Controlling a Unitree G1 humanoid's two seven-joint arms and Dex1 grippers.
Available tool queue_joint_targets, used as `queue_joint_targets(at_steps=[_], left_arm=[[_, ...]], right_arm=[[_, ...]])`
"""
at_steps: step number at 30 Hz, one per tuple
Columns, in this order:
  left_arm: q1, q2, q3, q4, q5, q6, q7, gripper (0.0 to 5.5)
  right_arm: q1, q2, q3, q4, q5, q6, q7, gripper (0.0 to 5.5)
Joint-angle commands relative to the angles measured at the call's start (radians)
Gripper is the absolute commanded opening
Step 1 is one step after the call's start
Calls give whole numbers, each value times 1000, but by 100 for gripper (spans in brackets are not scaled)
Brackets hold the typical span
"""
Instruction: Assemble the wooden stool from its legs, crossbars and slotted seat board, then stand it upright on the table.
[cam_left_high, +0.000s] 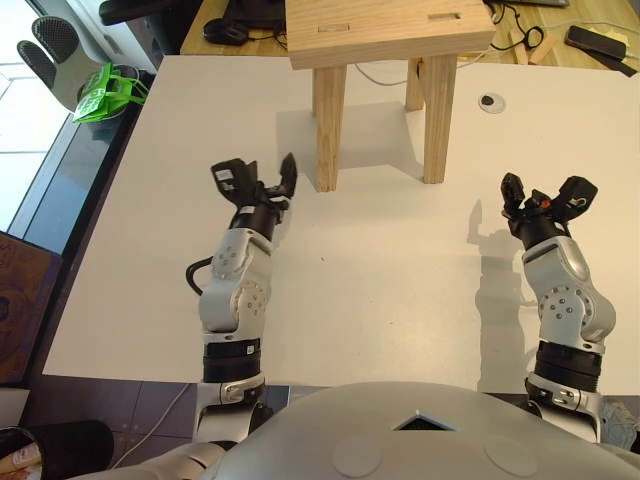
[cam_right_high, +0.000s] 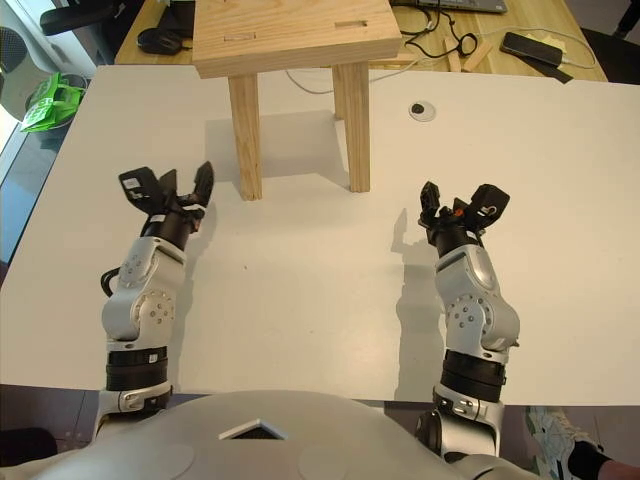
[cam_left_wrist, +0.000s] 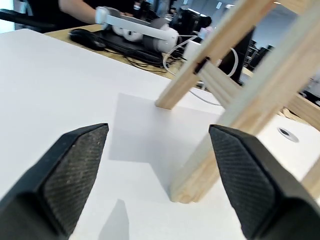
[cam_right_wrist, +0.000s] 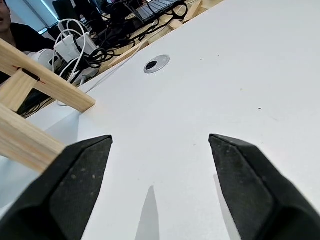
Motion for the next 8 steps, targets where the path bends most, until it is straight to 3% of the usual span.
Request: queue_joint_targets(at_steps=[1,8], left_arm=[[9,27,-39,-1,68,-10,-37,371],[10,1,-13,-5,99,-15,-32,371]], right_arm=[[-1,-12,21,-11,-32,2,44,357],[-29,-2,14,0,-42,7,67,357]])
